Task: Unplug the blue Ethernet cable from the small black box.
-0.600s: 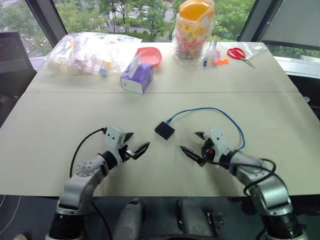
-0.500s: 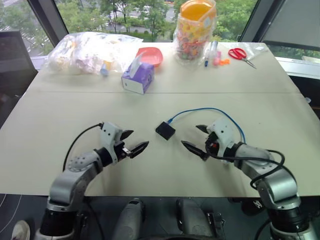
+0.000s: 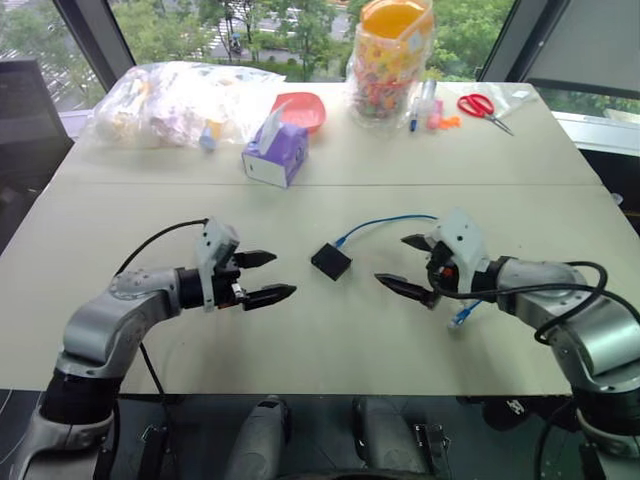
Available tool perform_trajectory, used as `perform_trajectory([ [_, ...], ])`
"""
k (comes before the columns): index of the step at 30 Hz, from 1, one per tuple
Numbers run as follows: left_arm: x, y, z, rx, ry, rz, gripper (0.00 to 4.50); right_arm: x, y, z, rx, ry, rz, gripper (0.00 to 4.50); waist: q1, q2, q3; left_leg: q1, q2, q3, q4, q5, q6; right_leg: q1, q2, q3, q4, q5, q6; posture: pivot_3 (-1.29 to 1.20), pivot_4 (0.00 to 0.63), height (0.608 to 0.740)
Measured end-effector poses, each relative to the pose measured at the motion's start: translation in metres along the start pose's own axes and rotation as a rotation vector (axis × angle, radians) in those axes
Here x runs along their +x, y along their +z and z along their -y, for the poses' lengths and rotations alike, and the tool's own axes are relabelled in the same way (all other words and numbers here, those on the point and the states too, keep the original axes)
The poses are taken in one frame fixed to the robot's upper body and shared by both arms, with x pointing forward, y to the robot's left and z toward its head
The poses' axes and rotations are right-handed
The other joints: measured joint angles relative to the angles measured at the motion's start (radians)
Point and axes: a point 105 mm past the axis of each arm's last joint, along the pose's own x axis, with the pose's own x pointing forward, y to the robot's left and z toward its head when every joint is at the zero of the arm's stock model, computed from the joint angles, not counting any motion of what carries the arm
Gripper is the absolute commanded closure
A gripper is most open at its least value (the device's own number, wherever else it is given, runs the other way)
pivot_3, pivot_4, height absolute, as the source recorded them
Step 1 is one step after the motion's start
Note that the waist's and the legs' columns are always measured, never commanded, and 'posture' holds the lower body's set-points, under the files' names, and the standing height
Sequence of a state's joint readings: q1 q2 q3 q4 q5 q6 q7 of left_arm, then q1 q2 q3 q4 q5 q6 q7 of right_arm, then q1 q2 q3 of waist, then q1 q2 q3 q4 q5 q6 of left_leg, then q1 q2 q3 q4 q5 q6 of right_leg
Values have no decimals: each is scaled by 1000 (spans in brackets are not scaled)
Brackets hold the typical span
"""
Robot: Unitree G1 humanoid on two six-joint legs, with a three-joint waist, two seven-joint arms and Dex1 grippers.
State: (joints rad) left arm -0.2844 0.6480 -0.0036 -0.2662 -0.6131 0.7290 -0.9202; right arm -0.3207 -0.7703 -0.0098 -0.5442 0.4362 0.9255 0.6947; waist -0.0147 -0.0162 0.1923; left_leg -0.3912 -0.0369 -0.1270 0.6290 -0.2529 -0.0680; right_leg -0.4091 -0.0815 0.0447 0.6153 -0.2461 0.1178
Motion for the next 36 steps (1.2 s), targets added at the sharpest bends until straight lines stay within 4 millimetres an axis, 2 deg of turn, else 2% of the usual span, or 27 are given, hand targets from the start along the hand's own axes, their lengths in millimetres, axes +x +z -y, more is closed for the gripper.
perform_trajectory([
  [3, 5, -1, 2, -8, -27, 1, 23, 0, 12, 8, -54, 8, 5, 0, -3, 0, 0, 0, 0, 0, 0, 0, 0, 0, 0, 0, 0, 0, 0, 0, 150, 740],
  [7, 7, 3, 0, -4, -28, 12, 23, 13, 20, 21, -114, 39, -5, 0, -3, 0, 0, 0, 0, 0, 1, 0, 0, 0, 0, 0, 1, 2, 3, 0, 150, 740],
  [11, 7, 2, -1, 0, -23, 7, 23, 32, 20, 28, -215, 100, -60, 0, -5, 0, 0, 0, 0, 0, 0, 0, 0, -1, 0, 0, 0, 2, 4, 0, 150, 740],
  [16, 2, 3, -4, 39, -4, -7, 23, 64, 35, 39, -455, 180, -118, 0, -11, 0, 0, 1, 0, 1, -1, 0, 0, -1, 0, 0, 2, 2, 4, 0, 150, 740],
  [22, -7, -6, -6, 21, 56, -11, 23, 110, 25, 32, -625, 331, -212, 0, -24, 0, 0, 0, 0, 1, -1, 0, 0, -2, 0, 0, 2, 3, 4, 0, 150, 740],
  [26, -11, -9, -3, 30, 84, -12, 23, 125, 19, 24, -670, 410, -238, 0, -28, 0, 0, 0, 0, 0, -2, 0, 0, -3, 0, 0, 3, 3, 4, 0, 150, 740],
  [33, -18, -5, -6, 46, 139, 2, 23, 149, 30, 14, -696, 486, -258, 0, -44, 0, 0, 3, 0, 0, -1, 2, -3, -4, 0, 1, 11, 3, 3, 0, 150, 740],
  [36, -19, -7, -6, 42, 149, 1, 0, 153, 29, 11, -680, 520, -285, 791, -51, 0, 0, 5, 0, 0, -1, 2, -3, -3, 1, 1, 14, 3, 3, 0, 150, 740],
])
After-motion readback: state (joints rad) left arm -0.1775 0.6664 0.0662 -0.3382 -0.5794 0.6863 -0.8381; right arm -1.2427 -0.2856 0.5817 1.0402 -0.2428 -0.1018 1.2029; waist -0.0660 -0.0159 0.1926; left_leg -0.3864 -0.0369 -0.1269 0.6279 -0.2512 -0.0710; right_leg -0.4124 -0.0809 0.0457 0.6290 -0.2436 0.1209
